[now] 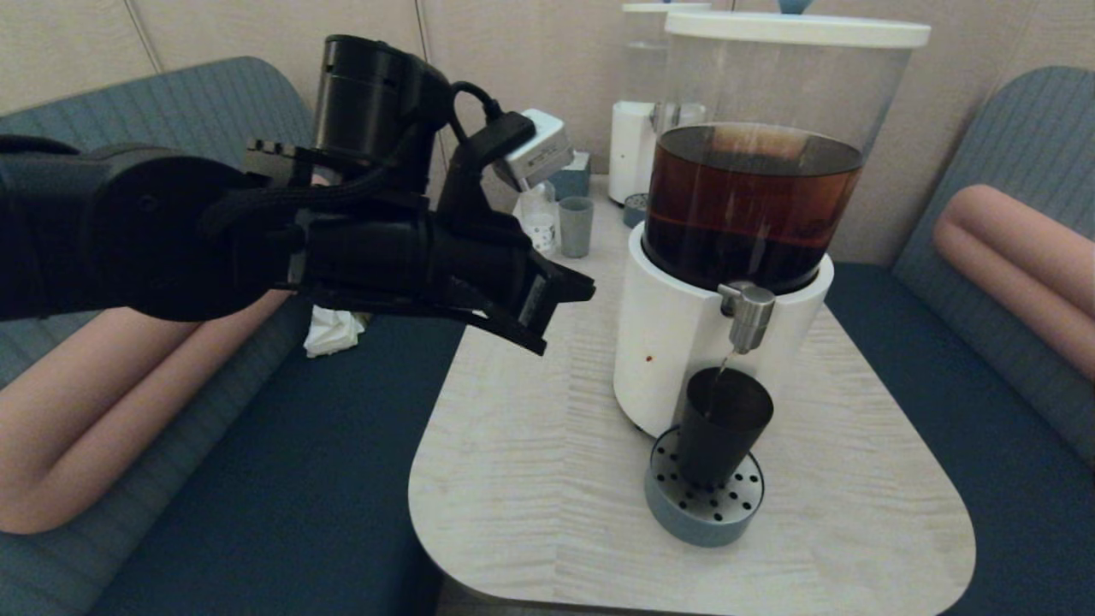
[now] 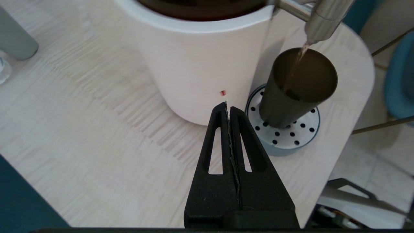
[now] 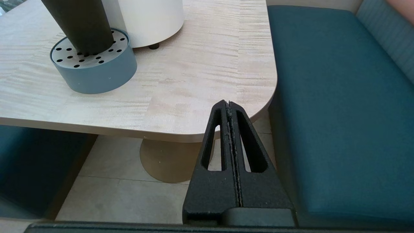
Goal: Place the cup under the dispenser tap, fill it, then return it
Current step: Turn off the faucet
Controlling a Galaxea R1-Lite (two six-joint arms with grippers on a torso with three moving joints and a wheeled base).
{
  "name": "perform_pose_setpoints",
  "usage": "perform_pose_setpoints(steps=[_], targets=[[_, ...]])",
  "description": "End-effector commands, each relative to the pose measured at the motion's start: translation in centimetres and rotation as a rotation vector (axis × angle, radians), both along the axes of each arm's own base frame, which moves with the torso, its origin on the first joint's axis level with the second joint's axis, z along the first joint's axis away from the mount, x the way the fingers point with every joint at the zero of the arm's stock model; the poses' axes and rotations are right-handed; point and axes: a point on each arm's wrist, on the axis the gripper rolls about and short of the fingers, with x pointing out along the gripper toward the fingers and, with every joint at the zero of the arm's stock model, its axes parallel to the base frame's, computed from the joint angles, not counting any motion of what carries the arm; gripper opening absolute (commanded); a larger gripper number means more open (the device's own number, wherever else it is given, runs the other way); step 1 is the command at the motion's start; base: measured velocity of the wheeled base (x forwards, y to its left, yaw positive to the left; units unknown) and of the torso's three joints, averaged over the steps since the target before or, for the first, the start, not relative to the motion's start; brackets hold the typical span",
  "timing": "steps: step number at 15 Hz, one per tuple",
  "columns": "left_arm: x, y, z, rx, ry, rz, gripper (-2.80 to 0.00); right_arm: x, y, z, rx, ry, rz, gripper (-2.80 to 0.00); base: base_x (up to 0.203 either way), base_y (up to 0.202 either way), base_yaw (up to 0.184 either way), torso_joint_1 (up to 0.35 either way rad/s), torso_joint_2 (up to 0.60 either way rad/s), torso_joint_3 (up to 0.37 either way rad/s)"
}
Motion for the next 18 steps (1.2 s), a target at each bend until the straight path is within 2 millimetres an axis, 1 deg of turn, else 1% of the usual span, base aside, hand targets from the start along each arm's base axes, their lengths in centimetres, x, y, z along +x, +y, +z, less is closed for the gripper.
perform_pose_setpoints(steps=[1, 2, 4, 6, 10, 12, 18], targets=[[-0.1, -2.3, -1.0, 0.036, 0.003, 0.0, -2.8, 0.0, 0.0, 0.0, 0.0, 0.002, 0.0, -2.8, 0.0, 0.0, 0.0, 0.0, 0.0, 0.0], [-0.2, -3.0, -1.5, 0.054, 0.002, 0.014, -2.8, 0.0, 0.0, 0.0, 0.0, 0.002, 0.0, -2.8, 0.0, 0.0, 0.0, 0.0, 0.0, 0.0], [-0.6, -4.2, -1.4, 0.063, -0.015, 0.025, -2.8, 0.0, 0.0, 0.0, 0.0, 0.002, 0.0, -2.8, 0.0, 0.0, 0.0, 0.0, 0.0, 0.0], [-0.7, -4.6, -1.0, 0.058, -0.028, 0.03, -2.8, 0.0, 0.0, 0.0, 0.0, 0.002, 0.0, -2.8, 0.0, 0.0, 0.0, 0.0, 0.0, 0.0], [-0.4, -5.0, -1.1, 0.055, -0.033, 0.03, -2.8, 0.0, 0.0, 0.0, 0.0, 0.002, 0.0, -2.8, 0.0, 0.0, 0.0, 0.0, 0.0, 0.0], [-0.3, -5.3, -0.8, 0.048, -0.039, 0.027, -2.8, 0.0, 0.0, 0.0, 0.0, 0.002, 0.0, -2.8, 0.0, 0.0, 0.0, 0.0, 0.0, 0.0], [0.4, -7.7, -0.8, 0.048, -0.048, 0.012, -2.8, 0.0, 0.0, 0.0, 0.0, 0.002, 0.0, -2.8, 0.0, 0.0, 0.0, 0.0, 0.0, 0.0]])
